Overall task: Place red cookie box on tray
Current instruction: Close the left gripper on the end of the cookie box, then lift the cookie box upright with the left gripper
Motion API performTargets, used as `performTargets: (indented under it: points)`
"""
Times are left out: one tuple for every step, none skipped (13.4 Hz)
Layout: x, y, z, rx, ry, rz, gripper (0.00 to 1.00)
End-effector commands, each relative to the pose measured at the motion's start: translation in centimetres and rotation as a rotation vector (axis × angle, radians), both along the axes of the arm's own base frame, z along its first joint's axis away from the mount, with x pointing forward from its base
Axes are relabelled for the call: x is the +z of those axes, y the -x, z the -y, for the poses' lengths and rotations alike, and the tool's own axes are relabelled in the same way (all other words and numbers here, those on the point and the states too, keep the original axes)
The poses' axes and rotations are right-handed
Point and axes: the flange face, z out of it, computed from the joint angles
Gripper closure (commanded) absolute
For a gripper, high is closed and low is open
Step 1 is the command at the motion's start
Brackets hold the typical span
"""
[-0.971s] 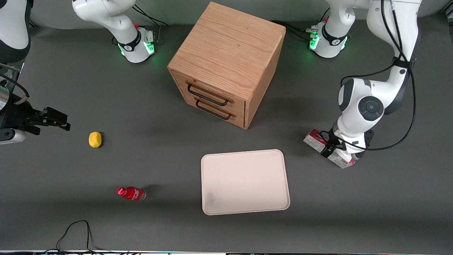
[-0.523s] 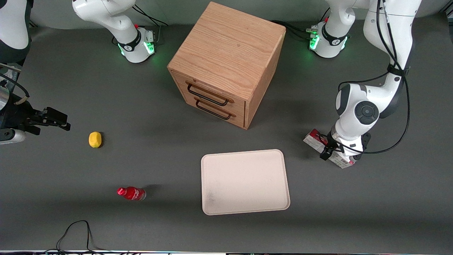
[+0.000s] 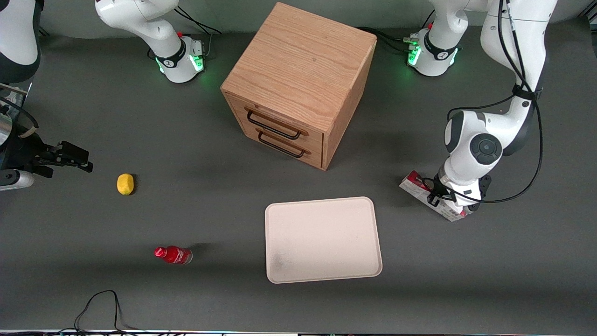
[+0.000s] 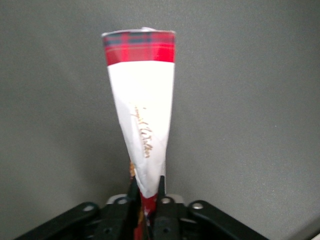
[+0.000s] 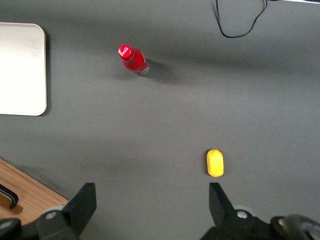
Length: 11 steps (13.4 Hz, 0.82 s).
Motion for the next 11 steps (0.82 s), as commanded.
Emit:
performTargets:
  points:
    - [1.8,-0.1,0.2,0.000,-0.010,-0.006,1.00]
    - [3.2,-0.5,0.3,-0.002,-0.012,-0.011,1.00]
    - [5.0,-1.2,0.4,-0.006,-0.013,-0.006,1.00]
    - [7.0,-1.8,0.5,-0.005,-0.015,-0.010,1.00]
    - [9.1,-2.5,0.7,-0.004,-0.018,-0.023,1.00]
    - [11.2,-3.1,0.9,-0.004,-0.021,-0.037,1.00]
    - [13.7,-3.5,0.9,-0.001,-0.023,-0.046,1.00]
    - [15.8,-3.8,0.9,0.001,-0.026,-0.061,1.00]
    - [18.2,-3.8,0.8,0.004,-0.027,-0.065,1.00]
    - [20.3,-3.8,0.8,0.006,-0.028,-0.070,1.00]
    - [22.5,-3.8,0.8,0.007,-0.028,-0.070,1.00]
